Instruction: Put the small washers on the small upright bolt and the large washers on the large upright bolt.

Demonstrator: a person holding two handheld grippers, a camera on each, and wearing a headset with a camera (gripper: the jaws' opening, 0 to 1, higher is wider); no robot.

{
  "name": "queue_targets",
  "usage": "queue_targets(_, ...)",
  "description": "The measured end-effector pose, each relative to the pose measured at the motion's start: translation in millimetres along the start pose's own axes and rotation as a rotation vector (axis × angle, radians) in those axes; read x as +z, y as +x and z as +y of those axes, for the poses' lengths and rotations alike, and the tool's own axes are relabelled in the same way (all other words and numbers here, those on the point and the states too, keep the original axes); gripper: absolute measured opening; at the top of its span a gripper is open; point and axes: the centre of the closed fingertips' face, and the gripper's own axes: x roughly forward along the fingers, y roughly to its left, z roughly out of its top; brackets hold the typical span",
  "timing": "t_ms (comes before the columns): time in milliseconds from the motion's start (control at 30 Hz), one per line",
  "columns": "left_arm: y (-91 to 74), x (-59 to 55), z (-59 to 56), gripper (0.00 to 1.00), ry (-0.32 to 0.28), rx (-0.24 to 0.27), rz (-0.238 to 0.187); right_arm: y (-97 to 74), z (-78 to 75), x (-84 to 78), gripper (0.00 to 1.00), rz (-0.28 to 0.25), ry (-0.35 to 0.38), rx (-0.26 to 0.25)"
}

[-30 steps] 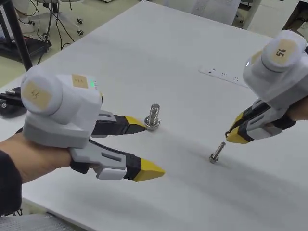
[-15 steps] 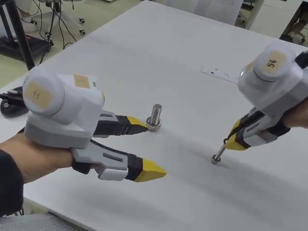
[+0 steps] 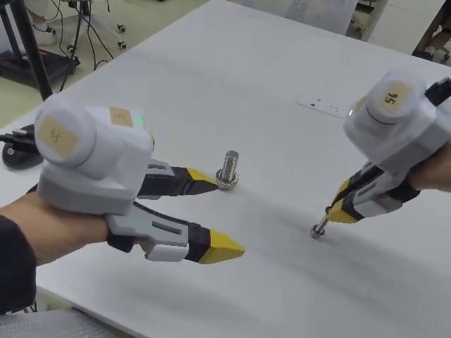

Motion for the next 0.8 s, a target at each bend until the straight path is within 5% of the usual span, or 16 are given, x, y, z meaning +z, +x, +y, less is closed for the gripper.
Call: queue_targets(800, 2.5, -0.9, 1.0, 0.57, -0.005, 0.003, 0.004, 31.6, 0.5, -11.0, 0.14, 0.029, 0.002, 0.019)
